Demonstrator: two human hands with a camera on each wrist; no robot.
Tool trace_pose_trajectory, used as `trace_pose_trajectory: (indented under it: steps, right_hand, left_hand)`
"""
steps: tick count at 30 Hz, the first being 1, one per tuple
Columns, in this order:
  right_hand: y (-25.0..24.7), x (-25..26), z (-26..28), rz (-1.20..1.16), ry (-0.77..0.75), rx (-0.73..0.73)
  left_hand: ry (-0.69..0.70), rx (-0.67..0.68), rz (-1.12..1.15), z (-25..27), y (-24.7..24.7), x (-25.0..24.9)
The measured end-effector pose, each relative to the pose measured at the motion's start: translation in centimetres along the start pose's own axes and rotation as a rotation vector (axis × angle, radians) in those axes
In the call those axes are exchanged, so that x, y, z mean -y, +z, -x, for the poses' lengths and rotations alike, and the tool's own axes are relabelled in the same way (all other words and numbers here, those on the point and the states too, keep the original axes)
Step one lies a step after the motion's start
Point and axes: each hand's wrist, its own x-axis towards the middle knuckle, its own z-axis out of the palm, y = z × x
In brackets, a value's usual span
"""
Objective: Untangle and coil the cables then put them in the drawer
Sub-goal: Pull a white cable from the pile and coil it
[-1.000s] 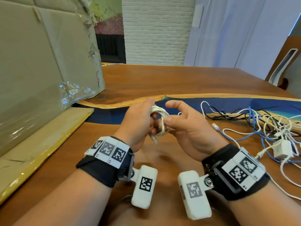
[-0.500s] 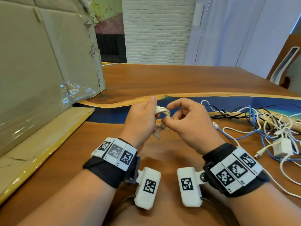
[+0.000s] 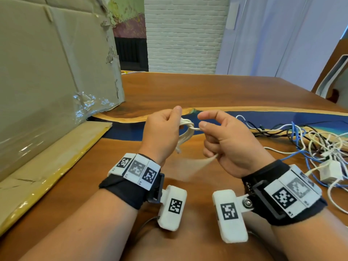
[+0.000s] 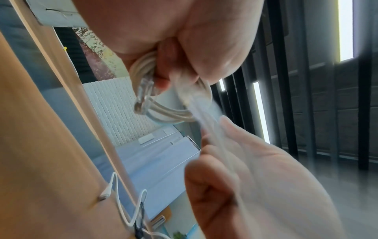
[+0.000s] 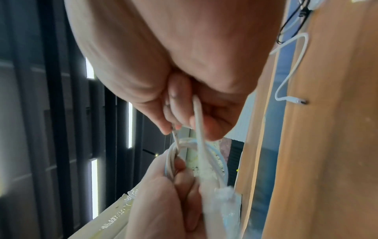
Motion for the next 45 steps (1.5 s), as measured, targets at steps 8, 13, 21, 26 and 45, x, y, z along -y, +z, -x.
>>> trace_pose_trajectory:
  steps: [8,13,21,26,45]
  right_hand:
    - [-1.3,1.1,0.3,0.572,-0.215,-0.019]
    - [-2.1,1.4,0.3,0.762,-0.292,-0.058]
    - [-0.3,-0.1,0.2,0.511,-0.34,-0.131]
    - [1.0,-0.7,0.5,0.023,-0.086,0.038]
    - [1.8,-1.3,0.3,-0.037,-0.168,-0.028]
  left_hand:
    - [-0.356,0.111,0.459,-0.2,-1.1,-1.0]
    - [-0.378,0.24,0.626,0.3,-1.2,-1.8]
    - [-0.334,0.267,0.698,0.9,-0.2,-1.9]
    - [-0.248,0.164,0.559,0.6,-0.3,-1.5]
    - [-0.045,0.208,0.194,-0.5,-1.2,0.1]
